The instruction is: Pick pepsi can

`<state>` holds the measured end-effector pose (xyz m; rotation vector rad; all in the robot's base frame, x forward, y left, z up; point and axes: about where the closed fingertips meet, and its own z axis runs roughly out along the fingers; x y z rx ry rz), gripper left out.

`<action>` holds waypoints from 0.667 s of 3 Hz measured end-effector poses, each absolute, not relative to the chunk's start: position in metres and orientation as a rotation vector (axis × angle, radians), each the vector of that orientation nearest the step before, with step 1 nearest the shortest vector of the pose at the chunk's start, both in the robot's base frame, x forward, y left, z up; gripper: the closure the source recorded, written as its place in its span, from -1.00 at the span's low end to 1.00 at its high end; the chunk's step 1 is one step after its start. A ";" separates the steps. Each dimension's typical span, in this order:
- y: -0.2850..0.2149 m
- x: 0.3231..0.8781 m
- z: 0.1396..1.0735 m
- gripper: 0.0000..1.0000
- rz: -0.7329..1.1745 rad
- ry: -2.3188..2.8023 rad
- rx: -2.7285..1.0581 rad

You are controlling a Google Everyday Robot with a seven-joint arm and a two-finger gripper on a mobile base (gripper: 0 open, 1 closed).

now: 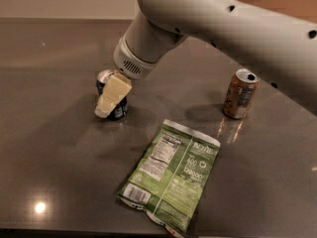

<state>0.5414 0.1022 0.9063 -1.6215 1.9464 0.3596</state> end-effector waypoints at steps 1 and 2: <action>0.108 0.542 0.903 -1.00 0.363 1.945 -1.632; 0.107 0.544 0.900 -0.65 0.362 1.955 -1.628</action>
Offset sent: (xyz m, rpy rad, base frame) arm 0.0063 0.0011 -0.0103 -0.0077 0.0162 -0.0140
